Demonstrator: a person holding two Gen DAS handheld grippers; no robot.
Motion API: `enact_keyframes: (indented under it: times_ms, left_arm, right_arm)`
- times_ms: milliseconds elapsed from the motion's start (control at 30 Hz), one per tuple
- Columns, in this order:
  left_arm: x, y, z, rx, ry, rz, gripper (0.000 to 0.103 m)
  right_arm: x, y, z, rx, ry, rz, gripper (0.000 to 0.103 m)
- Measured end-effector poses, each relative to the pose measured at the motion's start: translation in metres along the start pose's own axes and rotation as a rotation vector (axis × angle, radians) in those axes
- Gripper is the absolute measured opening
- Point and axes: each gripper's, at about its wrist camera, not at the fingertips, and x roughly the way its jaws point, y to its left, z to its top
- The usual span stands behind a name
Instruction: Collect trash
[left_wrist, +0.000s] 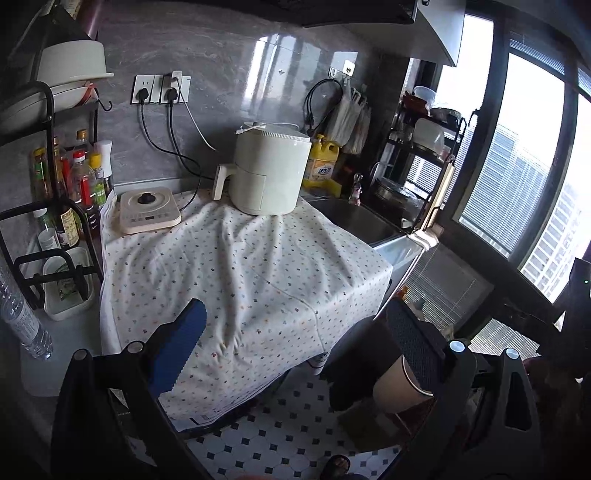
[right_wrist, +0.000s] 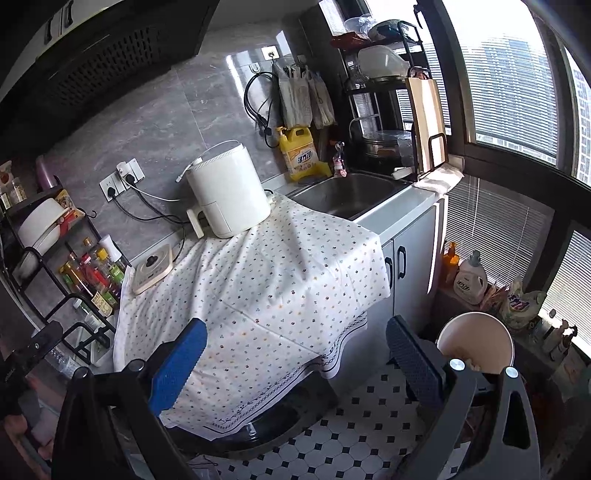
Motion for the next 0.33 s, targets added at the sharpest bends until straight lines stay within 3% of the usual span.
enact_keyframes:
  times_ms: [333]
  left_arm:
    - [0.014,0.001,0.006,-0.001,0.011,-0.033,0.097]
  right_arm:
    - [0.013,-0.014,-0.007,0.019,0.060,-0.053,0.095]
